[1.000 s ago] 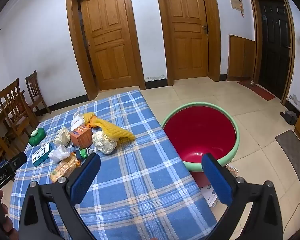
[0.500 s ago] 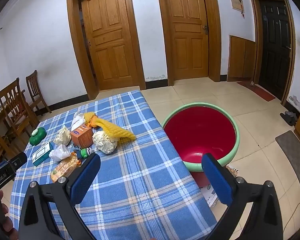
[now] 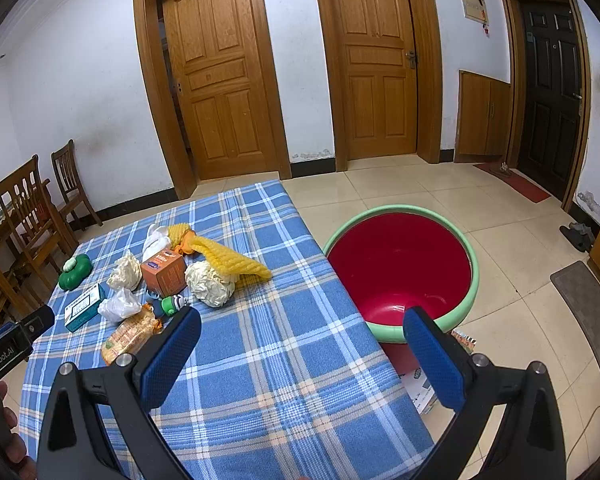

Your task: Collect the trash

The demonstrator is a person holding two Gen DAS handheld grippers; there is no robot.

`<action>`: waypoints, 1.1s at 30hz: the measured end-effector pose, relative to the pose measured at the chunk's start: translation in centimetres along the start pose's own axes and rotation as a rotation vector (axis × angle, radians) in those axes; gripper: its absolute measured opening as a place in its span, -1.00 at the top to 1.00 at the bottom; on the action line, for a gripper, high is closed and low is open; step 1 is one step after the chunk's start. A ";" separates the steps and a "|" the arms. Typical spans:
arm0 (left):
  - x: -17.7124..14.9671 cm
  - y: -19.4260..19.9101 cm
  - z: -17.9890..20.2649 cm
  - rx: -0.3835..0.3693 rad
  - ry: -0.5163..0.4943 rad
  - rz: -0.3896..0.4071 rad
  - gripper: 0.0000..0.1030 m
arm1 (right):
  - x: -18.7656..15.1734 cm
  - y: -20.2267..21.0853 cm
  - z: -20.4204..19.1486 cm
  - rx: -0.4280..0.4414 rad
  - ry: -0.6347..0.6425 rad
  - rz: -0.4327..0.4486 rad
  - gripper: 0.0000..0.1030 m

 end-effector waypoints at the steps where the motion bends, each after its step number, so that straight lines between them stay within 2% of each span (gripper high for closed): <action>1: 0.0 0.0 0.0 0.000 0.000 0.000 -0.85 | 0.0 0.0 0.0 0.000 0.000 0.000 -1.00; 33: -0.3 0.2 -0.6 0.004 0.007 -0.003 -0.85 | -0.1 0.0 0.0 -0.001 0.001 -0.001 -1.00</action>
Point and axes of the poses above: each gripper's, at about its wrist camera, not at the fingertips, and y roughly against the way its jaws point, z to its right, x to its top, the point moved 7 cm from there along -y, roughly the way its jaws point, and after that the axes turned 11 degrees about -x, right-handed, at the moved point
